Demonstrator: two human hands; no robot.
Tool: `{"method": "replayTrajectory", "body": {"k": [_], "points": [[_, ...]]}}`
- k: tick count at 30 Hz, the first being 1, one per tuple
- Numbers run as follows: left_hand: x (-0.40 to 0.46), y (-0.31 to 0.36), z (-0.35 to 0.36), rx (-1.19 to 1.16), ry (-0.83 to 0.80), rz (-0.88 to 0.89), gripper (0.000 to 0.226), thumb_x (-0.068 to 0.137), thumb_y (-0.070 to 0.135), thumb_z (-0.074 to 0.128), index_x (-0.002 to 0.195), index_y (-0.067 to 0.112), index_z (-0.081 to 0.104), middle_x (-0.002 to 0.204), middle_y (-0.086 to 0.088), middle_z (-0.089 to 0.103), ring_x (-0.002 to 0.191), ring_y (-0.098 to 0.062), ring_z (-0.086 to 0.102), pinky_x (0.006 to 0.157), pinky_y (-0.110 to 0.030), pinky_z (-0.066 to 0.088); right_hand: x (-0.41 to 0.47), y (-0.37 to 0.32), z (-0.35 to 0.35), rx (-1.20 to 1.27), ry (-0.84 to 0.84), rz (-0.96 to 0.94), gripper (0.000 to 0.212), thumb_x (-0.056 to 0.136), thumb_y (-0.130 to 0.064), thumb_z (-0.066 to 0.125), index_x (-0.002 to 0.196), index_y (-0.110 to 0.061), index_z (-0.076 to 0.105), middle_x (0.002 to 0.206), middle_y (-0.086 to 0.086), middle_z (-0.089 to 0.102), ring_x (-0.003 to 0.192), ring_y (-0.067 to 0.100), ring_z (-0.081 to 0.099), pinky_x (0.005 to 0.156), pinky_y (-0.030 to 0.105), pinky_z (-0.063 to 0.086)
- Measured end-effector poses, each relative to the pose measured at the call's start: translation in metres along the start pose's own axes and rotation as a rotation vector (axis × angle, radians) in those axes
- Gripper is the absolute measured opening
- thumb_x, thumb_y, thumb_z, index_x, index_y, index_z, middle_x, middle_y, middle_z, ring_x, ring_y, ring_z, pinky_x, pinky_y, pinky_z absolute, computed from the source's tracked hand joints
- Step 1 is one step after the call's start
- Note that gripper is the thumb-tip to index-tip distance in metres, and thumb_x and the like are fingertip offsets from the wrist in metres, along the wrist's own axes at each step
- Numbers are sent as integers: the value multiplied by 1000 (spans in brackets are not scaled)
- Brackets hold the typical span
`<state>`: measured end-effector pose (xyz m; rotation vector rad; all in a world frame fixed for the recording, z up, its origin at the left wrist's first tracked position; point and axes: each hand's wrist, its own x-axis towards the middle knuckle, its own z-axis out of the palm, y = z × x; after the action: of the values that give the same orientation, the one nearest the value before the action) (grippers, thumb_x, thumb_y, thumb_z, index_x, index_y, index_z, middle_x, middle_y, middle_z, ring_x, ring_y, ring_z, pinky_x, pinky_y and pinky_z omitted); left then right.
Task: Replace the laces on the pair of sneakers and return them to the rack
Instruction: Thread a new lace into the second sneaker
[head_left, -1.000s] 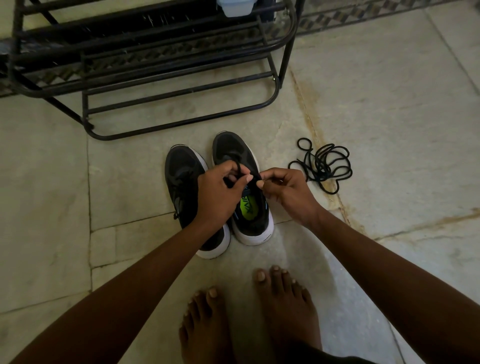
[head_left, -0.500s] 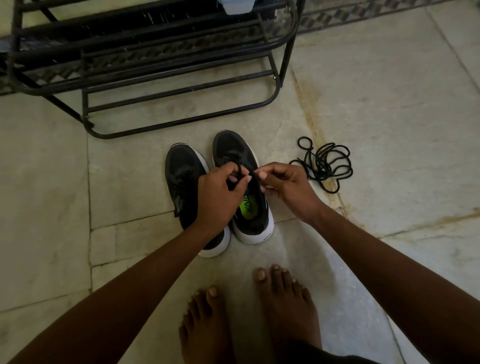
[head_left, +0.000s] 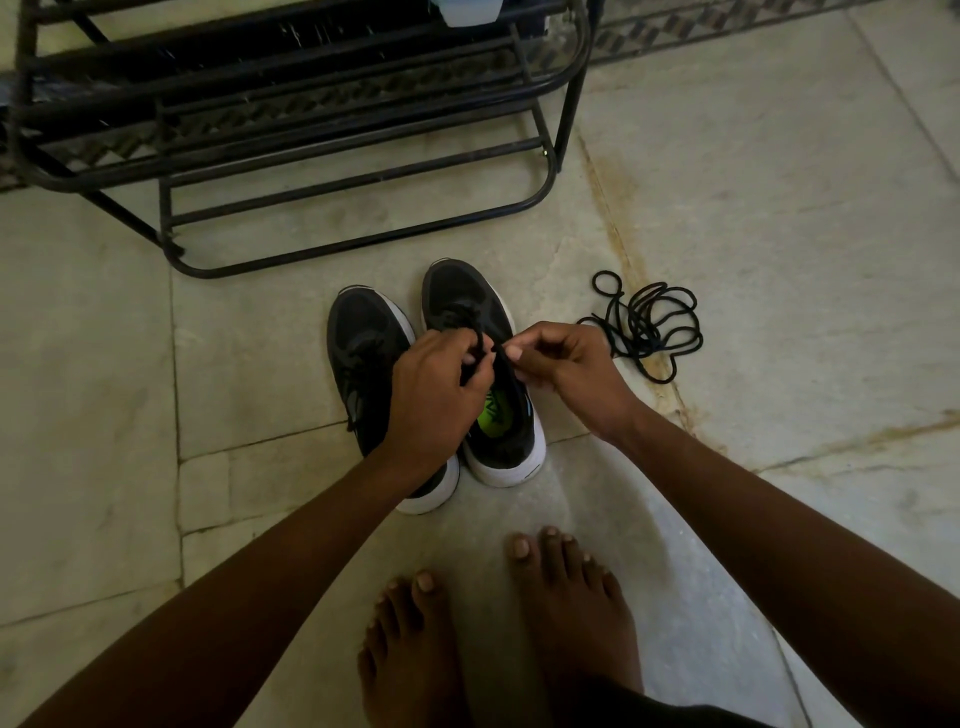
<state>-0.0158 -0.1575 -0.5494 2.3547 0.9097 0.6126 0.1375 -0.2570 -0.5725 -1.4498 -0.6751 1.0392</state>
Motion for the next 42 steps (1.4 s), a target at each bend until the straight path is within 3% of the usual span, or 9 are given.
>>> {"method": "replayTrajectory", "body": {"k": [6, 10, 12, 22, 28, 32, 35, 38, 42], "points": [[1, -1, -2, -35, 14, -3, 8, 94, 15, 73, 98, 8, 74, 88, -3, 75, 77, -12, 68, 71, -31, 59, 1, 1, 0, -40, 6, -16, 13, 91, -5, 74, 101, 2, 76, 90, 19, 75, 84, 24, 72, 77, 30, 58], [4, 1, -4, -149, 9, -89, 9, 90, 15, 78, 98, 11, 76, 88, 2, 77, 74, 7, 65, 73, -9, 53, -1, 5, -2, -92, -3, -17, 28, 79, 2, 82, 107, 3, 74, 97, 15, 76, 93, 32, 74, 89, 43, 61], [6, 1, -4, -177, -14, -113, 11, 87, 14, 80, 98, 11, 76, 87, 3, 77, 73, 11, 65, 73, -5, 51, -2, 5, -2, -83, 2, -28, 30, 78, 5, 82, 107, 4, 74, 97, 15, 76, 93, 33, 73, 90, 45, 61], [9, 5, -5, -127, -80, -126, 13, 89, 13, 78, 101, 14, 74, 84, 6, 74, 71, 6, 65, 73, -10, 56, -3, 6, 1, -67, 30, -36, 28, 79, 7, 80, 107, 6, 74, 98, 18, 76, 93, 36, 73, 90, 49, 60], [14, 5, -9, 71, -199, 40, 10, 94, 16, 68, 102, 9, 70, 88, -7, 69, 81, -19, 62, 73, -38, 55, -3, 5, 1, -70, 27, -33, 28, 79, 8, 80, 106, 5, 74, 98, 17, 76, 94, 36, 73, 90, 51, 60], [21, 4, -13, 91, -253, 92, 10, 95, 15, 68, 103, 9, 70, 88, -7, 68, 82, -20, 62, 73, -37, 53, -3, 6, 1, -92, 28, -47, 28, 79, 6, 80, 107, 4, 74, 100, 17, 76, 94, 34, 73, 91, 51, 59], [21, 2, -13, -18, -213, 46, 12, 93, 15, 72, 104, 12, 72, 87, -4, 73, 79, -13, 67, 75, -35, 59, -3, 7, 0, -90, 35, -48, 28, 80, 6, 79, 108, 3, 74, 100, 16, 76, 94, 34, 73, 91, 51, 59], [21, 2, -10, -153, -155, -54, 12, 92, 14, 74, 105, 12, 73, 87, 2, 75, 78, -4, 70, 76, -24, 60, -3, 7, 0, -83, 31, -51, 27, 81, 8, 78, 108, 4, 74, 100, 14, 77, 94, 31, 74, 90, 46, 60], [20, 3, -6, -203, -99, -105, 11, 92, 14, 75, 103, 13, 72, 88, 3, 75, 80, -2, 71, 75, -21, 61, -4, 6, 1, -71, 30, -45, 27, 82, 9, 76, 108, 5, 74, 100, 15, 77, 94, 29, 74, 89, 41, 61]]}}
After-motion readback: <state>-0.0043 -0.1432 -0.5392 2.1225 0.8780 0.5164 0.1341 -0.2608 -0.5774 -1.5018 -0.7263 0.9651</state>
